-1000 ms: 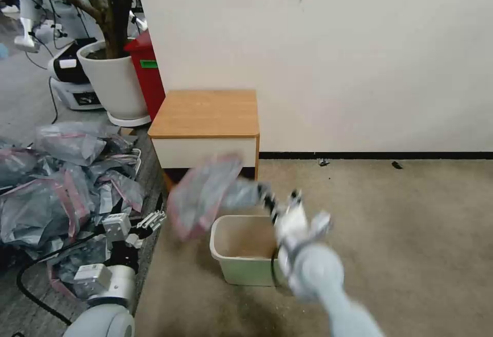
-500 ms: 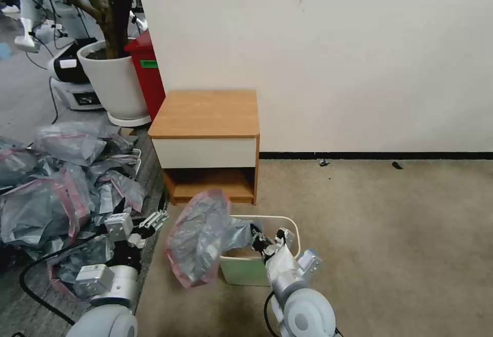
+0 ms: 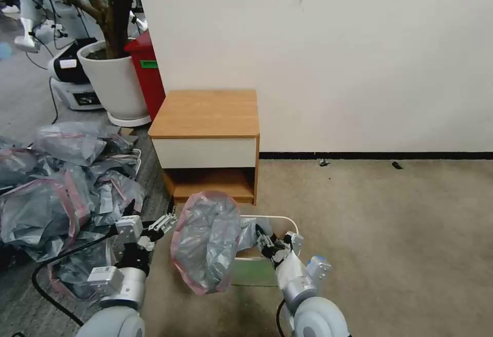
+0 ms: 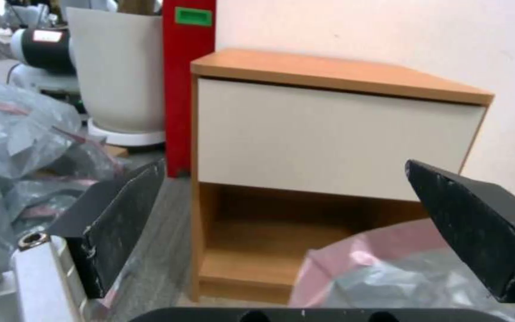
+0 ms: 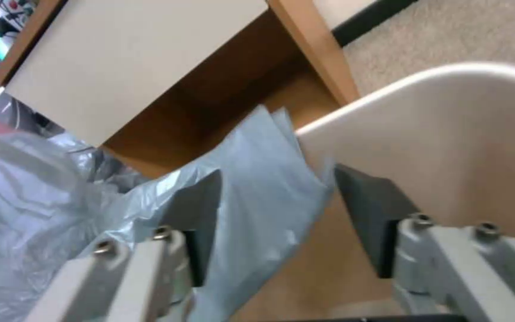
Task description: Pick up the garbage bag from the table and place it over the trash can.
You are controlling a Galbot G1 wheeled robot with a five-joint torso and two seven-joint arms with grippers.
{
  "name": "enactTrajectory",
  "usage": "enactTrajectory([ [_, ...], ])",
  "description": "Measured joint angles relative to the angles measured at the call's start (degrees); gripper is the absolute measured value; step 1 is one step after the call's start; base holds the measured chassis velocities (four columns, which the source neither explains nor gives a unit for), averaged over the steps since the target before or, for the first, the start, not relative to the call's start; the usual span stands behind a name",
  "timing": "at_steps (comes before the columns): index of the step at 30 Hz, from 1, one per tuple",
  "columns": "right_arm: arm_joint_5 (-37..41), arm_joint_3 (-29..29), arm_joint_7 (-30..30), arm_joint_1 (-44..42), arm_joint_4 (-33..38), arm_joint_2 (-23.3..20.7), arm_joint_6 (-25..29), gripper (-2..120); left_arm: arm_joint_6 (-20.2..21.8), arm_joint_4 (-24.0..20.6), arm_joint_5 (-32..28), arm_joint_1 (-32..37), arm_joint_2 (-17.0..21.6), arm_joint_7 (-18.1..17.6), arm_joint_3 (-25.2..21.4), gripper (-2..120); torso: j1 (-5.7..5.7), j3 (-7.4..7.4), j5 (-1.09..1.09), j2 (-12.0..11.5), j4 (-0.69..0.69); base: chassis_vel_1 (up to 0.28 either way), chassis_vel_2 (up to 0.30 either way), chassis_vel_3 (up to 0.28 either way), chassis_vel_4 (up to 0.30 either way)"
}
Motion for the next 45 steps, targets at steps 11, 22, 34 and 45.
enactTrajectory([
  [11, -1.8, 1.6, 0.0, -1.2, 1.7, -1.0, -0.1, 91, -0.4, 0.6, 1.5, -0.1, 0.1, 1.6, 1.2, 100, 0.00, 0.00, 0.00, 0.0, 0.00, 0.000, 0.000, 0.000, 0.000],
  [22, -3.7, 5.0, -0.6, -1.2, 4.2, -2.7, 0.0, 99, 0.1, 2.6, 2.8, -0.1, 3.2, 5.2, 4.8, 100, -0.01, 0.00, 0.00, 0.0, 0.00, 0.000, 0.000, 0.000, 0.000],
  [34, -5.6, 6.2, -1.0, -1.6, 6.4, -2.8, 0.3, 99, 18.1, -0.4, -2.4, -0.2, 8.5, 4.4, 4.3, 100, 0.00, 0.00, -0.01, 0.0, 0.00, 0.000, 0.000, 0.000, 0.000],
  [45, -5.6, 6.3, -0.9, -1.3, 6.0, -2.1, 0.3, 99, 25.7, 1.5, -5.1, -5.1, 12.3, -0.5, 7.6, 100, 0.00, 0.00, -0.01, 0.0, 0.00, 0.000, 0.000, 0.000, 0.000],
])
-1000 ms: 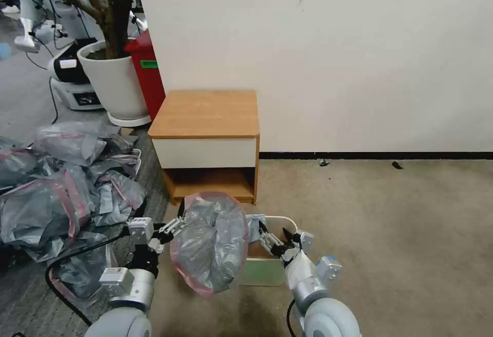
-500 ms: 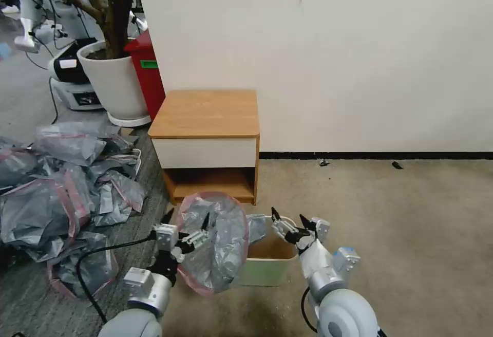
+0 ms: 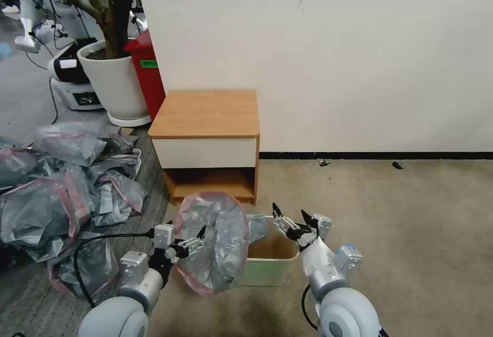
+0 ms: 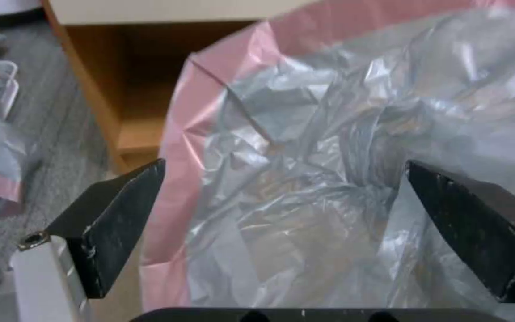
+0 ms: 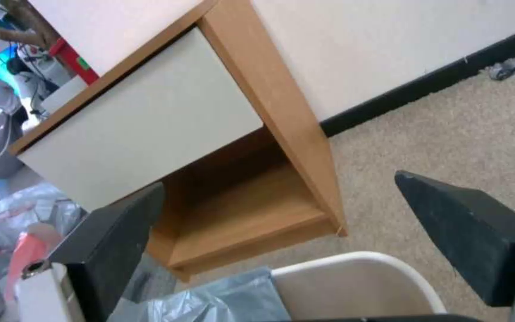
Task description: Pick up the garbage bag from the table and place it over the trash can.
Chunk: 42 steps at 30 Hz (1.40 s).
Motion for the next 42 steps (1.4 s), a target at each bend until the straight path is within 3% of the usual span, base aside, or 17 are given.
enactTrajectory([
  [9, 0.0, 0.7, 0.1, -0.3, -0.6, 1.1, 0.0, 99, 4.9, 4.9, -2.6, -7.1, 1.9, -4.5, 4.6, 100, 0.00, 0.00, 0.00, 0.0, -0.01, 0.000, 0.000, 0.000, 0.000],
  [21, 0.0, 1.5, 0.1, -0.7, -0.9, 2.1, 0.0, 99, 5.9, 5.9, -5.2, -9.2, 2.8, -5.1, 6.0, 100, 0.00, 0.00, 0.00, 0.0, -0.01, 0.000, 0.000, 0.000, 0.000],
  [24, 0.0, 1.7, 0.1, -0.8, -0.9, 2.4, 0.0, 99, 4.7, 5.5, -5.5, -8.2, 3.4, -2.5, 5.2, 100, 0.00, 0.00, 0.00, 0.0, 0.00, 0.000, 0.000, 0.000, 0.000],
  [27, 0.0, 1.8, 0.1, -1.0, -0.9, 2.6, 0.0, 99, -0.1, 5.0, -6.5, -7.5, 3.5, 1.3, 3.9, 100, 0.00, 0.00, 0.00, 0.0, 0.00, 0.000, 0.000, 0.000, 0.000],
  [36, -0.1, 2.3, 0.1, -1.7, -0.5, 2.6, 0.2, 99, -6.2, 3.9, -8.8, -6.8, 4.6, 6.9, 1.6, 100, 0.00, 0.00, 0.01, 0.0, 0.00, 0.000, 0.000, 0.000, 0.000],
  [42, 0.0, 2.8, 0.1, -1.9, -0.2, 2.4, 0.3, 99, -5.8, 3.8, -10.4, -5.3, 4.7, 10.6, 2.1, 100, 0.00, 0.00, 0.01, 0.0, 0.00, 0.000, 0.000, 0.000, 0.000],
])
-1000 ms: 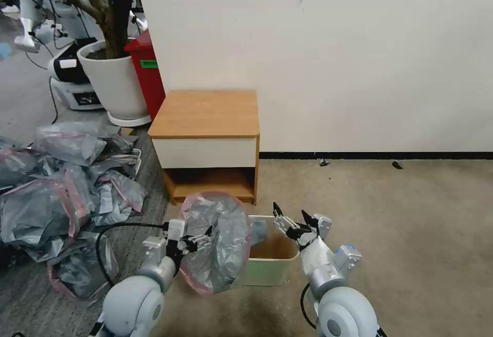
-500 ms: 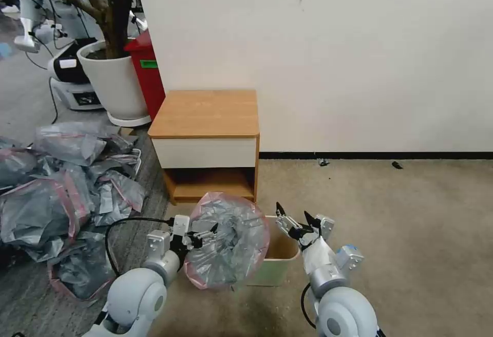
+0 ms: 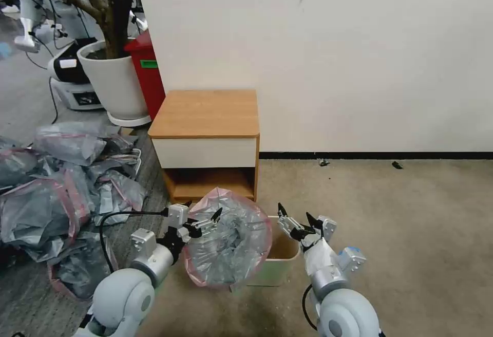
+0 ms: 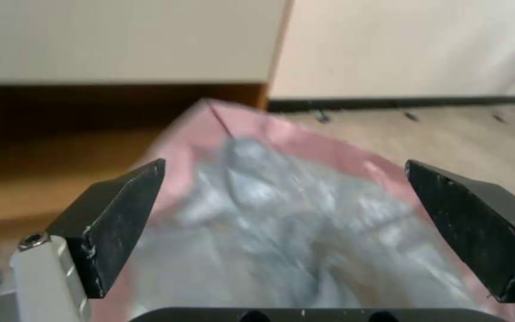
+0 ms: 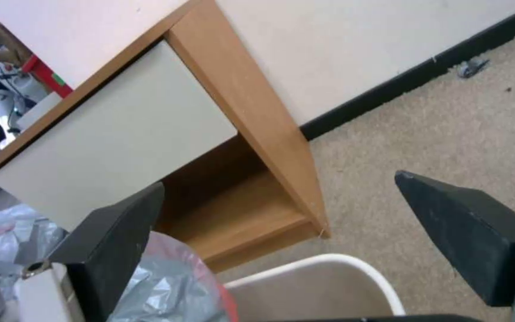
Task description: Pick up the garbage bag from the table and place it over the trash can.
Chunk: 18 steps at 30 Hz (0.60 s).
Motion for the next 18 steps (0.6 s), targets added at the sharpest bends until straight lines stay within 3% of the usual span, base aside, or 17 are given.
enactTrajectory([
  [2, 0.0, 0.4, 0.0, -0.3, 0.1, -0.1, 0.1, 99, 5.2, -0.5, 0.1, 1.2, 0.0, 0.6, 0.2, 100, 0.00, 0.00, 0.00, 0.0, 0.00, 0.000, 0.000, 0.000, 0.000],
  [10, 0.1, 1.1, 0.0, -0.7, 0.2, -0.1, 0.5, 98, 15.2, -2.1, -0.7, 2.3, 0.5, -1.2, 0.2, 100, 0.00, 0.00, 0.00, 0.0, 0.00, 0.000, 0.000, 0.000, 0.000],
  [12, 0.1, 1.1, 0.0, -0.8, 0.2, 0.1, 0.6, 98, 16.0, -2.2, -1.7, 1.8, 0.5, -3.1, 0.4, 100, 0.00, 0.00, 0.00, 0.0, 0.01, 0.000, 0.000, 0.000, 0.000],
  [18, 0.0, 1.3, 0.0, -1.2, 0.1, 0.4, 0.8, 98, 16.2, -1.8, -2.1, 1.0, 1.0, -3.9, 0.6, 98, 0.00, 0.00, 0.00, 0.0, 0.00, 0.000, 0.000, 0.000, 0.000],
])
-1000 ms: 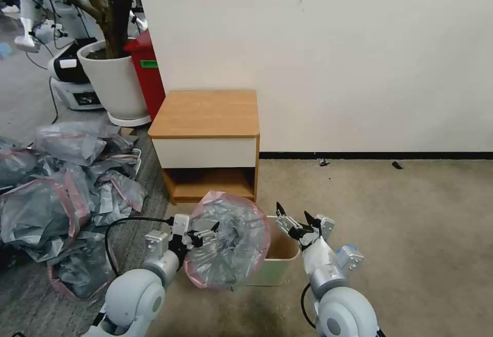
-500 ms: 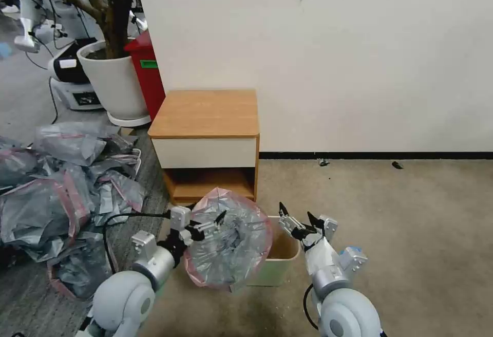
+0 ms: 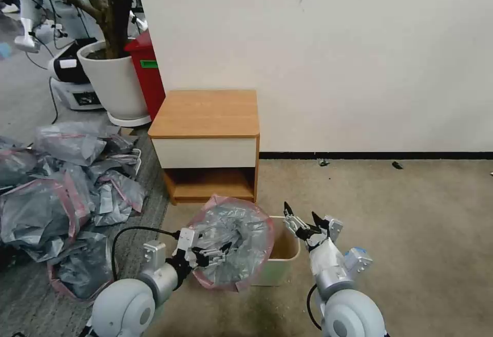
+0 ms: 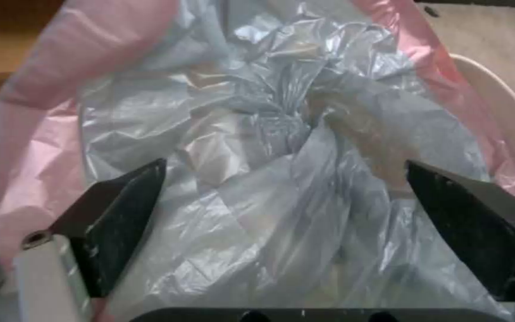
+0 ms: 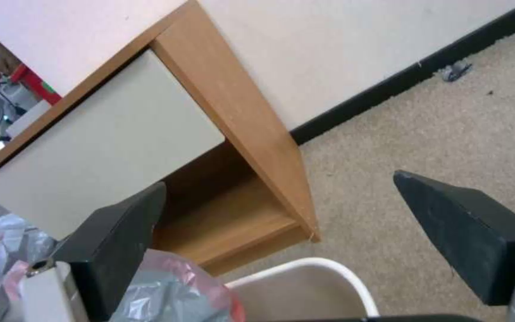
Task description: Pick up the garbage bag from the table and place it over the trash can.
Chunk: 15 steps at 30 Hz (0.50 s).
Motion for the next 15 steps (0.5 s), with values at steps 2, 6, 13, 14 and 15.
enactTrajectory([
  [2, 0.0, 0.1, 0.0, -0.1, -0.1, 0.0, 0.1, 98, 0.3, 0.1, -1.1, -0.4, 0.7, 0.0, 0.2, 95, 0.00, 0.00, 0.00, 0.0, 0.00, 0.000, 0.000, 0.000, 0.000],
  [6, 0.0, 0.3, 0.0, -0.1, -0.1, -0.1, 0.2, 98, 1.7, 1.0, -2.9, -1.5, 1.9, -0.4, 0.6, 95, 0.00, 0.00, 0.00, 0.0, 0.00, 0.000, 0.000, 0.000, 0.000],
  [13, 0.0, 0.4, 0.0, 0.1, -0.9, -0.2, 0.5, 97, 2.2, 2.8, -6.2, -3.4, 3.4, -3.0, 1.3, 85, 0.00, 0.00, 0.00, 0.0, 0.01, 0.000, 0.000, 0.000, 0.000],
  [14, 0.0, 0.4, 0.0, 0.1, -0.9, -0.2, 0.5, 97, 2.2, 2.8, -6.2, -3.4, 3.4, -3.0, 1.3, 85, 0.00, 0.00, 0.00, 0.0, 0.01, 0.000, 0.000, 0.000, 0.000],
  [15, 0.0, 0.4, 0.0, 0.2, -1.1, -0.2, 0.5, 97, 2.3, 3.1, -7.4, -4.0, 3.5, -4.0, 1.5, 83, 0.00, 0.00, 0.00, 0.0, 0.00, 0.000, 0.000, 0.000, 0.000],
])
